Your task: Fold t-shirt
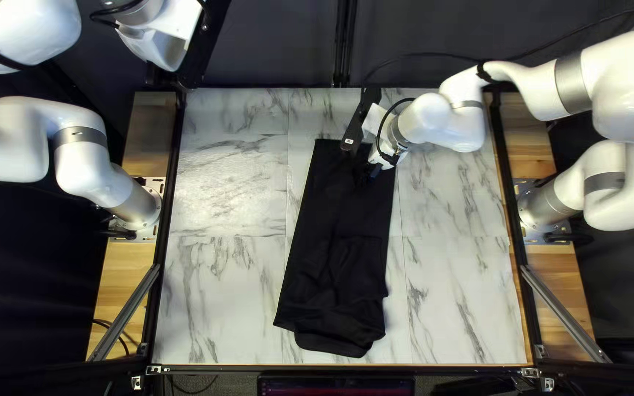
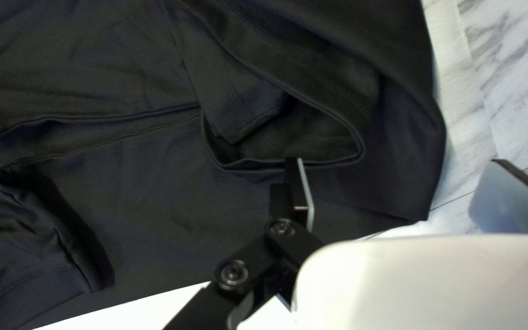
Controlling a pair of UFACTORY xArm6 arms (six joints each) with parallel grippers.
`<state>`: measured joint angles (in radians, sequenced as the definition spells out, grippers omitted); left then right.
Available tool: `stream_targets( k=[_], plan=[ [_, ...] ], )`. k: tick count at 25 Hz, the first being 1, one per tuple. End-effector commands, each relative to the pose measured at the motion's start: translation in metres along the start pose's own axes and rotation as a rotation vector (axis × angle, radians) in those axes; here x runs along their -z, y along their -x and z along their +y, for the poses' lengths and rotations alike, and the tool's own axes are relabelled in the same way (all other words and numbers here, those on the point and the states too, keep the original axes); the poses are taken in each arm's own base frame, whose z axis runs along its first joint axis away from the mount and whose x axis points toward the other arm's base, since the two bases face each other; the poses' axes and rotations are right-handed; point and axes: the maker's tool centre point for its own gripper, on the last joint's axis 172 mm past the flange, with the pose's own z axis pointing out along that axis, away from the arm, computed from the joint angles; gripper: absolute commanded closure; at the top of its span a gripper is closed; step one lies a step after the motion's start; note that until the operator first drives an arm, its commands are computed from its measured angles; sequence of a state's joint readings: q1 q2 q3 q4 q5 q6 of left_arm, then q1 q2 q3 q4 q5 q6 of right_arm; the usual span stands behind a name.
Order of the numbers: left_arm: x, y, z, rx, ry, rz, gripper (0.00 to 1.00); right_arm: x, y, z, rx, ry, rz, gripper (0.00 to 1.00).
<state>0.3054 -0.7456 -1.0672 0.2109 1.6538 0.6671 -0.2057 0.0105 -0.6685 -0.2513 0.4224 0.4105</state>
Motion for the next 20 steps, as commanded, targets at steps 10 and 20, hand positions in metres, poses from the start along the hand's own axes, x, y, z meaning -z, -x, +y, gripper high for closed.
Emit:
stream_targets(
  k=[10, 20],
  plan=[
    [0.0, 0.0, 0.0, 0.0, 0.0, 0.0, 0.0, -0.028, -0.001, -0.013, -0.196, -0.005, -0.022, 0.0],
    [0.0, 0.0, 0.0, 0.0, 0.0, 0.0, 0.0, -0.025, -0.001, -0.015, -0.21, -0.006, -0.036, 0.13]
  ],
)
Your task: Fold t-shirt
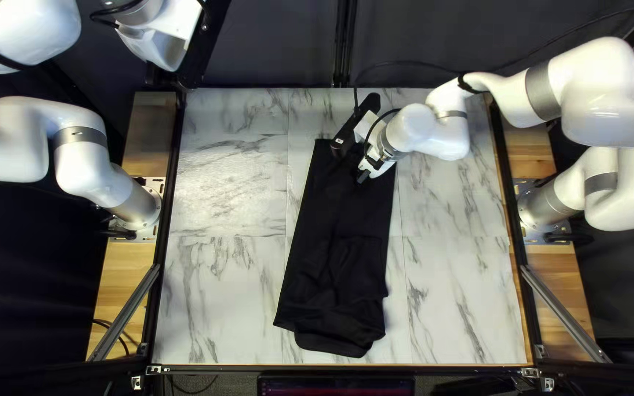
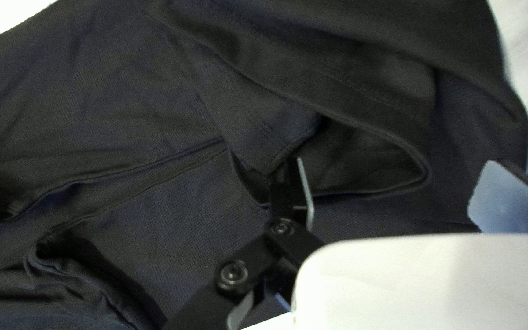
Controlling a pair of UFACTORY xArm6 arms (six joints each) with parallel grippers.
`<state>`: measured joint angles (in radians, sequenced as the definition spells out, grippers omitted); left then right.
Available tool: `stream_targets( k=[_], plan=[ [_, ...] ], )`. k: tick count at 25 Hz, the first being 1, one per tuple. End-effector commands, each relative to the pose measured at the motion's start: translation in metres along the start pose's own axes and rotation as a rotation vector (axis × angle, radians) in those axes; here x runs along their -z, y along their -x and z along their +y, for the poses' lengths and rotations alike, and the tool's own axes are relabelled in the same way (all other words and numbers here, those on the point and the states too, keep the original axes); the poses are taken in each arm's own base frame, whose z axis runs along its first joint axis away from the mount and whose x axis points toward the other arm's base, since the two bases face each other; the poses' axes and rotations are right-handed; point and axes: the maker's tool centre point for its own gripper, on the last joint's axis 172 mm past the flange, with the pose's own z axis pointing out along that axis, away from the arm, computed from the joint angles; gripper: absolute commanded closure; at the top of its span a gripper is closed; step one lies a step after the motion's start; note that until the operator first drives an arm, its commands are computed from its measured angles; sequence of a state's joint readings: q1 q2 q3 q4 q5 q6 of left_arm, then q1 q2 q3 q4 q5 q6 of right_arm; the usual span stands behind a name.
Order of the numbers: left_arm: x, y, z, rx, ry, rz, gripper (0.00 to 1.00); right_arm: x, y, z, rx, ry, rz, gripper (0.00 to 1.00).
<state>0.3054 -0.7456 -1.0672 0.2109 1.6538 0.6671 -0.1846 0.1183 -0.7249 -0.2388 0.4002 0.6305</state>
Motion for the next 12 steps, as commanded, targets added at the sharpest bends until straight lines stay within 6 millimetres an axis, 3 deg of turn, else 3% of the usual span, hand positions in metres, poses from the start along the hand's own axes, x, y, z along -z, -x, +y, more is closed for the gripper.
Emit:
stream_targets(
  k=[1, 8, 11, 12],
  plan=[
    [0.0, 0.0, 0.0, 0.0, 0.0, 0.0, 0.0, 0.001, 0.0006, 0.0006, -0.005, 0.0, -0.005, 0.14],
    [0.0, 0.0, 0.0, 0.0, 0.0, 0.0, 0.0, 0.0014, 0.0076, 0.006, -0.017, 0.006, -0.013, 0.21],
    [0.0, 0.0, 0.0, 0.0, 0.0, 0.0, 0.0, -0.0016, 0.0097, 0.006, -0.02, 0.007, -0.018, 0.29],
    [0.0, 0.0, 0.0, 0.0, 0.0, 0.0, 0.0, -0.0019, 0.0097, 0.0057, -0.02, 0.007, -0.019, 0.39]
  ],
)
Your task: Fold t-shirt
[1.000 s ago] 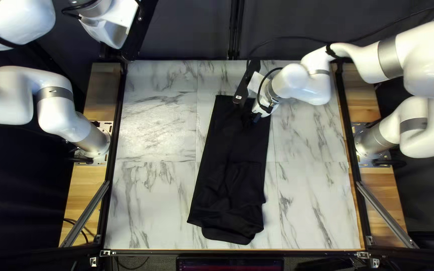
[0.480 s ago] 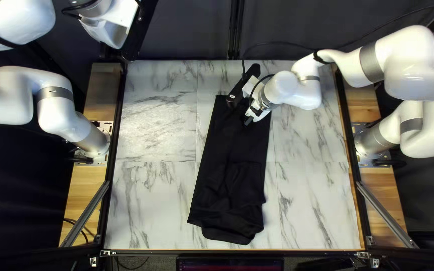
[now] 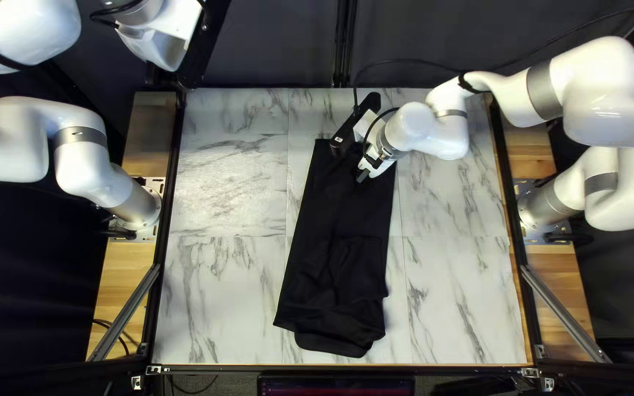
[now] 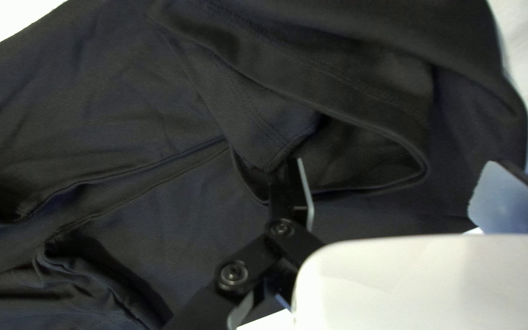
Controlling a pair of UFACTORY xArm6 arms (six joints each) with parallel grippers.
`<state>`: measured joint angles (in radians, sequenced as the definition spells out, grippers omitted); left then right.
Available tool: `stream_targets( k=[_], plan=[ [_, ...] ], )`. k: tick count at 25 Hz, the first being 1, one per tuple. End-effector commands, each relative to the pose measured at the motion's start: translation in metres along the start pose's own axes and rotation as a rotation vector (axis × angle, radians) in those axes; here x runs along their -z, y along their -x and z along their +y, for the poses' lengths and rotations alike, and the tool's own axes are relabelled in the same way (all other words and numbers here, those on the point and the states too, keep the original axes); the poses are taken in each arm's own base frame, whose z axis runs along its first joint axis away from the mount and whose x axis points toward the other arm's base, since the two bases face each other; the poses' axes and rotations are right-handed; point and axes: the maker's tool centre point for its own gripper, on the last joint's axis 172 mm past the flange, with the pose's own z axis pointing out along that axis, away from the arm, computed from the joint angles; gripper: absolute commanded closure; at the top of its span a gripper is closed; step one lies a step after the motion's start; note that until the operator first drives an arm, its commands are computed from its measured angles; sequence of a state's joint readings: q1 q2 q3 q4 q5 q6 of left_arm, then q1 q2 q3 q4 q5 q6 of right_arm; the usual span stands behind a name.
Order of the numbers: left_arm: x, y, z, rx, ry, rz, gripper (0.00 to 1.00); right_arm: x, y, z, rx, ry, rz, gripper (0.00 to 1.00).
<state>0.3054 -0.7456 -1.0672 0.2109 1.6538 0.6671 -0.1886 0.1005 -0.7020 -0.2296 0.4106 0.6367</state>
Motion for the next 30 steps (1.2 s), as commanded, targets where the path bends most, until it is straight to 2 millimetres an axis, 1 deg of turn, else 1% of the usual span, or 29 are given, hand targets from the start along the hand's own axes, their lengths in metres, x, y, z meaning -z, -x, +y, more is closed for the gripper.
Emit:
stream_targets(
  k=[1, 2, 3, 4, 12, 15, 21, 30],
  plan=[
    [0.0, 0.0, 0.0, 0.0, 0.0, 0.0, 0.0, -0.003, 0.001, -0.001, -0.002, 0.001, -0.006, 0.47],
    [0.0, 0.0, 0.0, 0.0, 0.0, 0.0, 0.0, -0.003, 0.001, -0.002, -0.001, 0.001, -0.006, 0.81],
    [0.0, 0.0, 0.0, 0.0, 0.0, 0.0, 0.0, -0.004, 0.002, -0.001, 0.0, 0.001, -0.007, 0.99],
    [0.0, 0.0, 0.0, 0.0, 0.0, 0.0, 0.0, -0.004, 0.002, -0.001, 0.0, 0.001, -0.008, 1.0],
    [0.0, 0.0, 0.0, 0.0, 0.0, 0.0, 0.0, -0.007, -0.005, -0.007, 0.008, -0.002, -0.005, 1.0],
    [0.0, 0.0, 0.0, 0.0, 0.0, 0.0, 0.0, -0.002, -0.01, -0.012, 0.012, -0.001, 0.002, 1.0],
    [0.0, 0.0, 0.0, 0.0, 0.0, 0.0, 0.0, 0.016, -0.008, -0.019, 0.017, 0.008, 0.018, 1.0],
    [0.0, 0.0, 0.0, 0.0, 0.0, 0.0, 0.0, 0.047, -0.001, -0.018, 0.069, 0.054, 0.01, 1.0]
  ],
)
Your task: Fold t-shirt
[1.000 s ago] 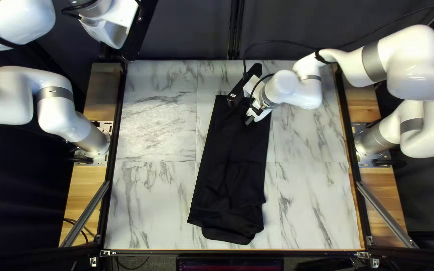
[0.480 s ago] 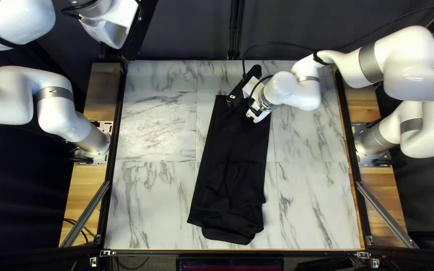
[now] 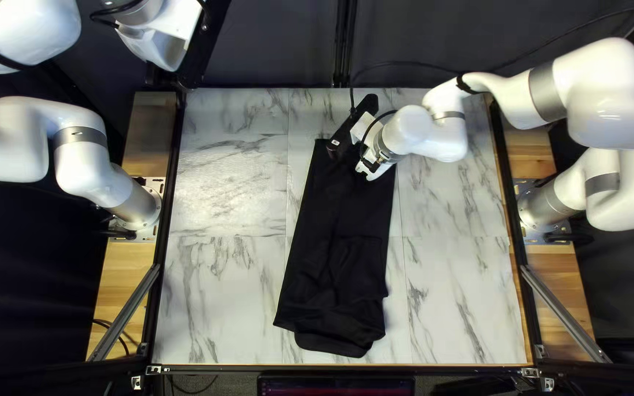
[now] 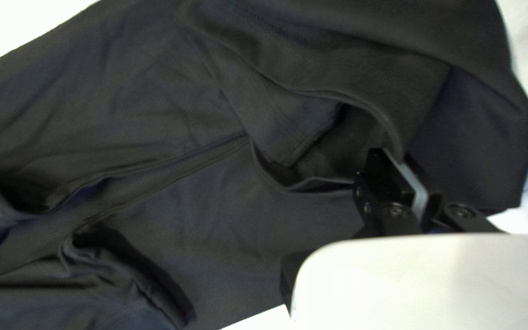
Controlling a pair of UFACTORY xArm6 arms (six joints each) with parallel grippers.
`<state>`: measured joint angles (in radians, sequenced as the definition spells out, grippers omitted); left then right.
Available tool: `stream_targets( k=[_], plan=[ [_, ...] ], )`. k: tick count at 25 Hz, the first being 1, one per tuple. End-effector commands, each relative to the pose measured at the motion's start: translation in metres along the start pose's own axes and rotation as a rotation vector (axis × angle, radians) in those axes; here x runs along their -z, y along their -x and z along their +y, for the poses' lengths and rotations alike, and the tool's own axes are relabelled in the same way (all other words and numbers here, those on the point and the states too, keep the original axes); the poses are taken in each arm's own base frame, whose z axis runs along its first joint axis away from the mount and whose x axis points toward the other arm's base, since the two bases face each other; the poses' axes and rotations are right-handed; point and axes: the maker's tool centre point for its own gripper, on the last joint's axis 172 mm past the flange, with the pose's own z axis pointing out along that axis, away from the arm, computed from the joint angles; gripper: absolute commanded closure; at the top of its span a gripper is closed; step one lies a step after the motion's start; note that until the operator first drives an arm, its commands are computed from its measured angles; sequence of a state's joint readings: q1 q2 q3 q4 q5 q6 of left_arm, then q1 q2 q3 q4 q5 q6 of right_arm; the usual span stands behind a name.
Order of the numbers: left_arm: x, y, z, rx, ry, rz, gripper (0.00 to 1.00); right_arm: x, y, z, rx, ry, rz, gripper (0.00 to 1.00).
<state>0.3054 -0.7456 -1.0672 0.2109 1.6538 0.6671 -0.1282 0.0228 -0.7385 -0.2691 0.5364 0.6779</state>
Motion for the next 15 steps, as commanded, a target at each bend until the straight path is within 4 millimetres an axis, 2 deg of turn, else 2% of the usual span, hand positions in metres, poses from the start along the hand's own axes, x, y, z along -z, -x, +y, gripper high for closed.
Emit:
stream_targets(
  k=[1, 15],
  plan=[
    [0.0, 0.0, 0.0, 0.0, 0.0, 0.0, 0.0, 0.014, 0.002, -0.001, 0.044, 0.037, -0.011, 1.0],
    [0.0, 0.0, 0.0, 0.0, 0.0, 0.0, 0.0, 0.025, -0.006, -0.008, 0.17, 0.112, -0.061, 1.0]
  ],
)
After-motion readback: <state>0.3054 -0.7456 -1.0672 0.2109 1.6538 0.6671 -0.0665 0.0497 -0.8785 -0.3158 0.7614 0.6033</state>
